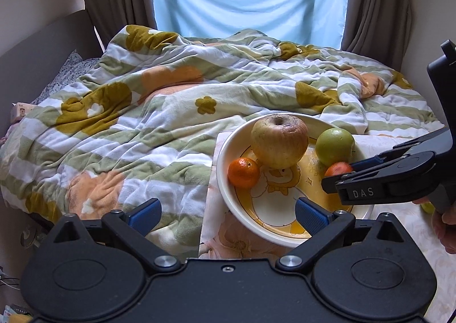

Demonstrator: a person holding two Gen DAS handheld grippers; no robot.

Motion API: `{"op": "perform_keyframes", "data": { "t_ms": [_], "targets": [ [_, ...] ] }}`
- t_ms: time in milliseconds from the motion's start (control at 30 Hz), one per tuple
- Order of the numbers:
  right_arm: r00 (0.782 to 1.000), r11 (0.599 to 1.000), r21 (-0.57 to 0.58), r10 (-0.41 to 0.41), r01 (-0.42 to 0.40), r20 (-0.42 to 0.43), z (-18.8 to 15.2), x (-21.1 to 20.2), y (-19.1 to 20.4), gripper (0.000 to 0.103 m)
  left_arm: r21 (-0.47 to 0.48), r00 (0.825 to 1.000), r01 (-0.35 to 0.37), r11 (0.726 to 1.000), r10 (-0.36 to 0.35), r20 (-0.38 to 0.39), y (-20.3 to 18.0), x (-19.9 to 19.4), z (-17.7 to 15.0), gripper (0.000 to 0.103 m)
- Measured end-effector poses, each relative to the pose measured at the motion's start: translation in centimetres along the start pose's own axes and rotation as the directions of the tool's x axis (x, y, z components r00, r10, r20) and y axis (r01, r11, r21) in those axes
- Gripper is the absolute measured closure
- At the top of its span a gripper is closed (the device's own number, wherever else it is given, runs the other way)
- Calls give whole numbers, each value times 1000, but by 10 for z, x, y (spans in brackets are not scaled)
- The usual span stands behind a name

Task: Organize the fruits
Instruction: 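Release the mandarins into the bowl with both grippers, then move both grippers back toward the red cherry tomatoes and grasp one with the left gripper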

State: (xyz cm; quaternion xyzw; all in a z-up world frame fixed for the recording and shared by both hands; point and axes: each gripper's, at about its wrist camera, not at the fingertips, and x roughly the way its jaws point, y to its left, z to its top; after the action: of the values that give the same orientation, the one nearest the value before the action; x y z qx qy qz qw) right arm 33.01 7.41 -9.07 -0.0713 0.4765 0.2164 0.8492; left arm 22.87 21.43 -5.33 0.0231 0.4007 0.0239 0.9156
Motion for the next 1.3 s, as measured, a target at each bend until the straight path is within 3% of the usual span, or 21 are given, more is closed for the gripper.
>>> {"op": "perform_keyframes", "data": {
  "t_ms": [100,133,167,833,1300],
  "targets": [
    [1000,1000,-28,-12,13,22,0,-6,4,26,4,1000,-7,1000,7,5,0,0,-1,1],
    [999,999,-36,-28,29,29,0,-8,6,10,8,1000,-10,1000,10,8,-1,-3,-1,1],
    [998,998,-37,-47,48,41,0,-11,6,0,9,1000,-13,1000,13,11,-1,-4,-1,1],
    [981,991,46,-132,127,139,-30,-103,11,0,12,996,-7,1000,6,87,-3,-71,-8,1],
    [967,985,107,-155,135,202,-100,-196,-24,0,13,990,-54,998,52,135,-71,-141,-36,1]
  ]
}}
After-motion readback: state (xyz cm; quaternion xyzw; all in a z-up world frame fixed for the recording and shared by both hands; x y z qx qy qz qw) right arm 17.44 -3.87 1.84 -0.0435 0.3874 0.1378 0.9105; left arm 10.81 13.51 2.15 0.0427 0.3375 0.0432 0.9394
